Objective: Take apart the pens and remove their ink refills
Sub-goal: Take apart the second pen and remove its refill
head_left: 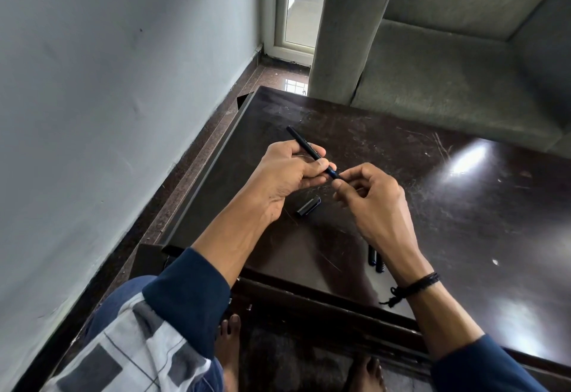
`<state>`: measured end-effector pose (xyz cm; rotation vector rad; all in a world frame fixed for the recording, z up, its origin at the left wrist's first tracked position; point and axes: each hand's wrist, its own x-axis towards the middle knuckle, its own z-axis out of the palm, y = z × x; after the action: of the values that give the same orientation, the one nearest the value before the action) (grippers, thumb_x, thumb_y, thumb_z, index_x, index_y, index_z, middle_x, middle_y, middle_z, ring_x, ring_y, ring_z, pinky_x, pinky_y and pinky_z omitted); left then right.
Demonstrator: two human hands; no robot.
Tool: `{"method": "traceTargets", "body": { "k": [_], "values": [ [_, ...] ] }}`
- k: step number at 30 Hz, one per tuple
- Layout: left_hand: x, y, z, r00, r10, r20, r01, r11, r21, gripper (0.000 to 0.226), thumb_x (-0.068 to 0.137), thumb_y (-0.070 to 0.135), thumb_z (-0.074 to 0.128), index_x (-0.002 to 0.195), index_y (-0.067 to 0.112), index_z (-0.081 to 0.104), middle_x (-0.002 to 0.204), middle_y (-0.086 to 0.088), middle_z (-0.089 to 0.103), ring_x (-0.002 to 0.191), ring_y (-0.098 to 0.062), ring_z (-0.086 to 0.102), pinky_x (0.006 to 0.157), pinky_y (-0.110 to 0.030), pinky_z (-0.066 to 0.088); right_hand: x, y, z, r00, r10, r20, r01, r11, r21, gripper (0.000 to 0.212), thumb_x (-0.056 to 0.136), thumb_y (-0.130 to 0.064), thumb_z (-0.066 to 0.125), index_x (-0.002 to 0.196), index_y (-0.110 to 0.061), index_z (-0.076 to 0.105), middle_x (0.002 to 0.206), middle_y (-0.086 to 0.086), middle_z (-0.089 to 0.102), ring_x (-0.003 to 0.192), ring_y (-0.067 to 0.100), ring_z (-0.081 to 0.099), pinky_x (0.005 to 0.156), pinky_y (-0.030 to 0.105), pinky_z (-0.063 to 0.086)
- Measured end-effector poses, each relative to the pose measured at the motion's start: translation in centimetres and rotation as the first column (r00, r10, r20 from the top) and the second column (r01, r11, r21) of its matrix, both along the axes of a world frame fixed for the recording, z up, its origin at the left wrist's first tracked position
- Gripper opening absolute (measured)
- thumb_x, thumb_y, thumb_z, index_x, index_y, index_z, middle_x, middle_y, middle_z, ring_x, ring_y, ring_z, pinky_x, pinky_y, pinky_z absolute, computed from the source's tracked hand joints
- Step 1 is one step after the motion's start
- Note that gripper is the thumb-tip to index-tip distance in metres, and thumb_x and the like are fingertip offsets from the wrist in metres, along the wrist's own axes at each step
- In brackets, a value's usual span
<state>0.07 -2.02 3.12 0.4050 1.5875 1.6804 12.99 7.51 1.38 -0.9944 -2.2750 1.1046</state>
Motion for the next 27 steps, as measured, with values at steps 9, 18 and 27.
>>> {"method": "traceTargets", "body": {
  "k": [9,18,27],
  "values": [
    [-0.13,-0.11,0.16,1.0,0.003,0.004,-0.003,1.0,0.001,0.015,0.092,-0.008,0.064,0.1,0.004,0.066,0.1,-0.021,0.075,0.076,-0.017,0.074,0.074,-0.026,0.062,-0.03,0.05,-0.03,1.0,0.011,-0.01,-0.011,1.0,0.005,0.014,0.089,-0.037,0.077,0.099,-0.033,0.067,0.079,-0.008,0.071,0.074,0.01,0.068,0.072,0.035,0.056],
    [-0.02,-0.03,0.08,1.0,0.013,-0.005,-0.013,1.0,-0.005,0.014,0.092,-0.006,0.065,0.102,0.004,0.066,0.102,-0.022,0.075,0.08,-0.018,0.074,0.078,-0.027,0.063,-0.06,0.13,-0.17,1.0,0.011,0.009,-0.011,1.0,0.013,0.005,0.096,-0.033,0.068,0.093,-0.03,0.072,0.076,-0.01,0.074,0.075,0.009,0.07,0.079,0.041,0.058],
    [0.09,-0.06,0.11,1.0,0.01,-0.006,-0.01,1.0,-0.009,0.015,0.092,-0.006,0.065,0.103,0.003,0.066,0.103,-0.022,0.075,0.084,-0.02,0.074,0.077,-0.027,0.062,0.15,0.16,-0.11,1.0,-0.026,0.013,0.025,0.999,0.031,0.008,0.093,-0.032,0.073,0.087,-0.029,0.069,0.076,-0.009,0.072,0.073,0.011,0.069,0.075,0.041,0.058]
  ]
}}
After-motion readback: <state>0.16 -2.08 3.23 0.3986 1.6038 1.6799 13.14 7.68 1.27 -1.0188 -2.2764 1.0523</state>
